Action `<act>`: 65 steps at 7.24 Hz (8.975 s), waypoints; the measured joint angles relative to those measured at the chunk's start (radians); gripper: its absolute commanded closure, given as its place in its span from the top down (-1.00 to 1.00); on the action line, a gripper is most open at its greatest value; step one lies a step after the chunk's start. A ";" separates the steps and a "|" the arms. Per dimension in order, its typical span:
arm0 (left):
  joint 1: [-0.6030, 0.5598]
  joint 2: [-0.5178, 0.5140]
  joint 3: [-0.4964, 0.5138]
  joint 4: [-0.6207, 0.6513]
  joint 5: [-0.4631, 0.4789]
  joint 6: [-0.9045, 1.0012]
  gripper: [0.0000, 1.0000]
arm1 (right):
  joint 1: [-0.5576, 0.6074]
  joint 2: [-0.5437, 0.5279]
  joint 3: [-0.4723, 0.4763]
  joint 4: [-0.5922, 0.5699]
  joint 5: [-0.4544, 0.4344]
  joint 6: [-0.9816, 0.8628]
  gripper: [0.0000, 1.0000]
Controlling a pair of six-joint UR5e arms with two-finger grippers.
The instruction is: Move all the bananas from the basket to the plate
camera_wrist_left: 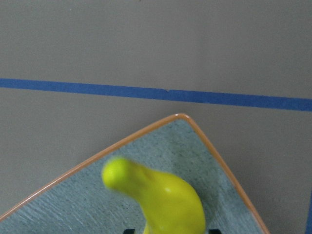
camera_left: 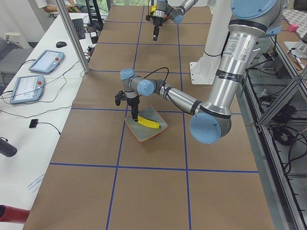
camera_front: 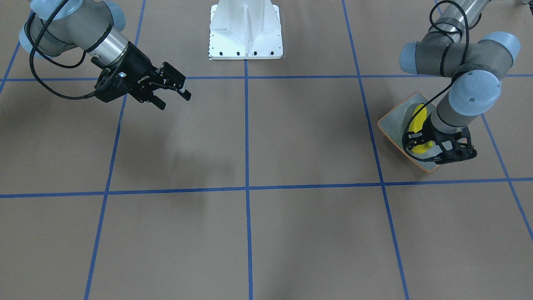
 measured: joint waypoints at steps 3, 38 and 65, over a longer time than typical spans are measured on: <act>-0.017 -0.022 -0.044 0.001 -0.040 -0.003 1.00 | 0.055 -0.098 0.036 0.003 0.014 -0.008 1.00; 0.051 -0.014 -0.134 -0.110 -0.108 -0.245 1.00 | 0.687 -0.487 -0.342 -0.148 -0.060 -1.254 -1.00; 0.357 -0.300 0.002 -1.031 -0.108 -0.456 0.79 | -0.085 0.292 -0.052 -0.106 -0.138 0.012 -1.00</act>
